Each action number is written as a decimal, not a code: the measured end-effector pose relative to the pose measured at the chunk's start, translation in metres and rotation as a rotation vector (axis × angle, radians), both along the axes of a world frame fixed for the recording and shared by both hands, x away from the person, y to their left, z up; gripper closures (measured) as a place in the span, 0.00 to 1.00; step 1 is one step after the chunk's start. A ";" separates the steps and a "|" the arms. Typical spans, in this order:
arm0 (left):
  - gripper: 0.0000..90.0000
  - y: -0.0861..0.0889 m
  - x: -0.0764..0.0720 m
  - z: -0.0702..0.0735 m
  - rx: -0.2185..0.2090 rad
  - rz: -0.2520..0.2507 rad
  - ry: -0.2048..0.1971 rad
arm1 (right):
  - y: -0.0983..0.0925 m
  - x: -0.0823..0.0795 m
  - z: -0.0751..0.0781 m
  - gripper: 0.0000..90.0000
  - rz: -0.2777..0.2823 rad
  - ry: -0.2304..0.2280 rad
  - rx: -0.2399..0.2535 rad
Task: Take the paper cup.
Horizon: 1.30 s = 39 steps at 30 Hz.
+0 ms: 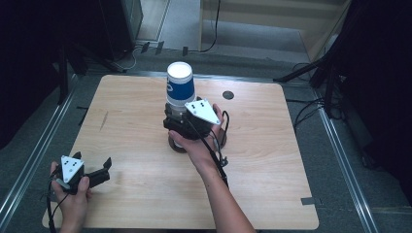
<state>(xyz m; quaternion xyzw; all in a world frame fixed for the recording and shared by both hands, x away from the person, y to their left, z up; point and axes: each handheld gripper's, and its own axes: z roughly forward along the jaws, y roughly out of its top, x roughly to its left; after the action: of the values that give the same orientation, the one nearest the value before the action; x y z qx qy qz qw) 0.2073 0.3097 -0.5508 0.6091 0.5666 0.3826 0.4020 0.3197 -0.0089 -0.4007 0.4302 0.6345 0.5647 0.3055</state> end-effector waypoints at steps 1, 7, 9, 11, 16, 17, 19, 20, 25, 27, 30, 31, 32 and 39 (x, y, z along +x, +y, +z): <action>0.00 0.000 0.000 0.000 0.000 0.000 0.000 | 0.000 0.000 0.001 0.09 0.000 -0.001 0.000; 0.00 0.000 0.000 0.000 0.001 -0.001 -0.001 | 0.002 0.006 0.009 0.08 -0.017 -0.009 0.014; 0.00 0.000 0.000 0.000 0.000 -0.002 -0.001 | 0.003 0.007 0.012 0.08 -0.021 -0.016 0.012; 0.00 0.000 0.000 0.000 0.000 0.000 -0.001 | 0.005 0.009 0.014 0.08 -0.024 -0.020 0.015; 0.00 0.000 0.000 0.000 0.002 -0.001 -0.002 | 0.010 0.012 0.020 0.08 -0.024 -0.023 0.025; 0.00 0.000 0.000 0.000 0.000 0.000 -0.002 | 0.011 0.013 0.022 0.08 -0.025 -0.024 0.029; 0.00 0.000 0.000 0.000 -0.001 0.000 -0.002 | 0.011 0.014 0.024 0.09 -0.031 -0.027 0.035; 0.00 0.000 0.000 0.000 -0.001 0.001 -0.004 | 0.011 0.015 0.025 0.09 -0.030 -0.025 0.041; 0.00 0.001 0.001 0.000 0.000 0.007 -0.006 | 0.013 0.018 0.031 0.09 -0.031 -0.029 0.055; 0.00 0.001 0.001 0.000 0.001 0.007 -0.006 | 0.014 0.019 0.034 0.11 -0.029 -0.033 0.054; 0.00 0.001 0.002 0.000 -0.004 0.009 -0.002 | 0.015 0.020 0.035 0.15 -0.034 -0.034 0.056; 0.00 0.001 0.002 0.000 -0.007 0.009 -0.002 | 0.016 0.020 0.035 0.16 -0.037 -0.032 0.057; 0.00 0.001 0.002 0.000 -0.007 0.009 0.000 | 0.016 0.021 0.034 0.18 -0.043 -0.030 0.056; 0.00 0.001 0.003 0.000 -0.002 0.010 0.001 | 0.015 0.022 0.033 0.20 -0.042 -0.041 0.044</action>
<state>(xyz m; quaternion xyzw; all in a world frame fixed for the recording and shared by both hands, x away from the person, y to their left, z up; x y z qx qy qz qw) 0.2102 0.3107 -0.5508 0.6060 0.5704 0.3836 0.4003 0.3413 0.0062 -0.3681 0.4385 0.6065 0.5806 0.3206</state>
